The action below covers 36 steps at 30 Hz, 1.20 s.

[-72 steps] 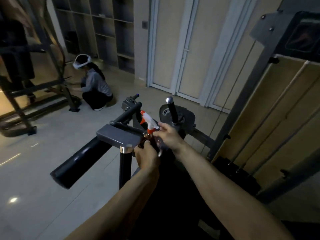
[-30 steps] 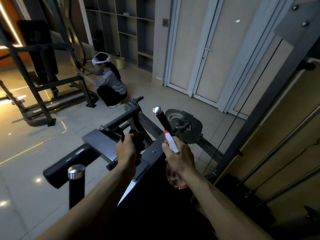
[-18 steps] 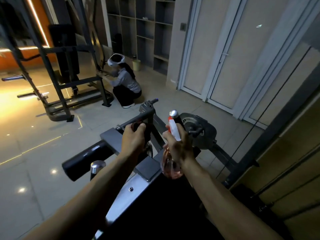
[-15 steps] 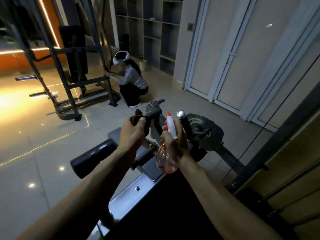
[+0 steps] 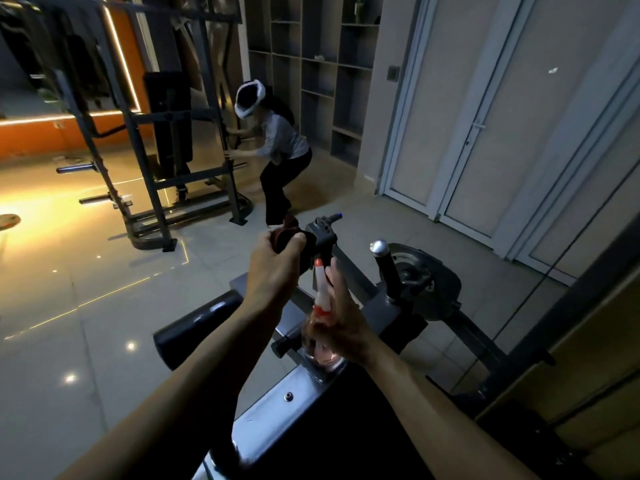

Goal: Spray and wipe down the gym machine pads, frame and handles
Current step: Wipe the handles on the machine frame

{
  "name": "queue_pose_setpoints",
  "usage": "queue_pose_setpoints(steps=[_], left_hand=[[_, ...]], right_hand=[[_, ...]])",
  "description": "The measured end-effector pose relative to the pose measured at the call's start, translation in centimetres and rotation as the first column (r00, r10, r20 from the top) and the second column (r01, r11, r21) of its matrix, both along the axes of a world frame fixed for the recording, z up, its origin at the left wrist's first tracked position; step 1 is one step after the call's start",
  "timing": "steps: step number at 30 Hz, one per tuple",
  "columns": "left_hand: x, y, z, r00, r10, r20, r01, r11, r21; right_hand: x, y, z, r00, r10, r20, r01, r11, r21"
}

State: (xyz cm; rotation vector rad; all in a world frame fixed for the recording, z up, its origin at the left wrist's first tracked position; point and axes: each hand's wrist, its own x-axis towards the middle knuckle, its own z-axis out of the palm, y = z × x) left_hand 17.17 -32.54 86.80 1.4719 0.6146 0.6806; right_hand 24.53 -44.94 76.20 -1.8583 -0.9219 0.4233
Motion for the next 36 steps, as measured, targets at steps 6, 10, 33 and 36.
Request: queue_pose_setpoints(steps=[6,10,33,36], left_hand=[[3.0,-5.2,0.8,0.970,-0.243,0.026,0.231,0.946,0.229],[5.5,-9.9,-1.1,0.788,-0.566,-0.244,0.615,0.739,0.275],[10.7,0.6,-0.5,0.909,-0.125,-0.398,0.375,0.662,0.649],[11.8,1.1,-2.1,0.914,-0.172,-0.369,0.385,0.658,0.647]], right_hand=[[1.6,-4.9,3.1,0.863,-0.346,-0.369,0.484,0.778,0.401],[2.8,-9.2,3.8,0.444,-0.114,-0.889,0.714,0.644,0.274],[16.3,0.6,2.5,0.483,-0.354,0.801,0.376,0.910,0.175],[16.3,1.0,2.8,0.679,-0.459,0.573,0.447,0.878,0.174]])
